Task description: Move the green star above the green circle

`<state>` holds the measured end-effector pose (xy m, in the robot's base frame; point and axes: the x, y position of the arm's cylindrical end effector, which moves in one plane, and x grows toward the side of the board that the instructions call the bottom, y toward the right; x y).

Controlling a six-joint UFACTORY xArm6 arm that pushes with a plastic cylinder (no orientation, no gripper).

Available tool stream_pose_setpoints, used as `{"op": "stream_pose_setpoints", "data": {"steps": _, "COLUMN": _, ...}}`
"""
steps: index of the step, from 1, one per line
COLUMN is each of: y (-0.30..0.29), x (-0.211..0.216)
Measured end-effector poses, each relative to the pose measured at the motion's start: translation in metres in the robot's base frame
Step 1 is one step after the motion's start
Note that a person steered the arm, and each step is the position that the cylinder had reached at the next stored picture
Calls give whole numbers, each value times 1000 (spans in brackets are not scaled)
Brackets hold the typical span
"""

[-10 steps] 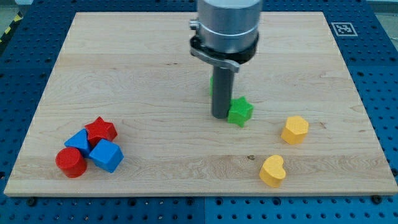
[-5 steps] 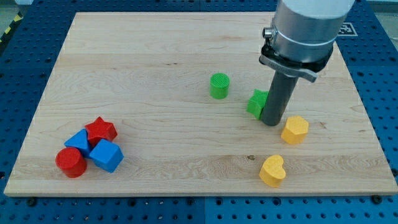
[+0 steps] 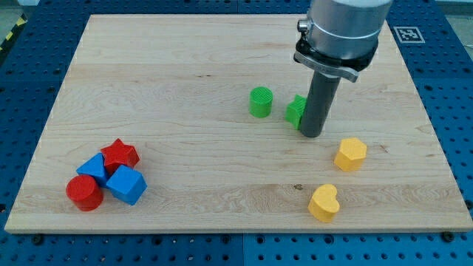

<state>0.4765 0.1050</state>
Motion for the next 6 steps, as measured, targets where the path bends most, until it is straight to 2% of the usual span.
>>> {"op": "stream_pose_setpoints", "data": {"steps": 3, "y": 0, "x": -52}}
{"op": "stream_pose_setpoints", "data": {"steps": 4, "y": 0, "x": -87}}
{"op": "stream_pose_setpoints", "data": {"steps": 6, "y": 0, "x": -102}}
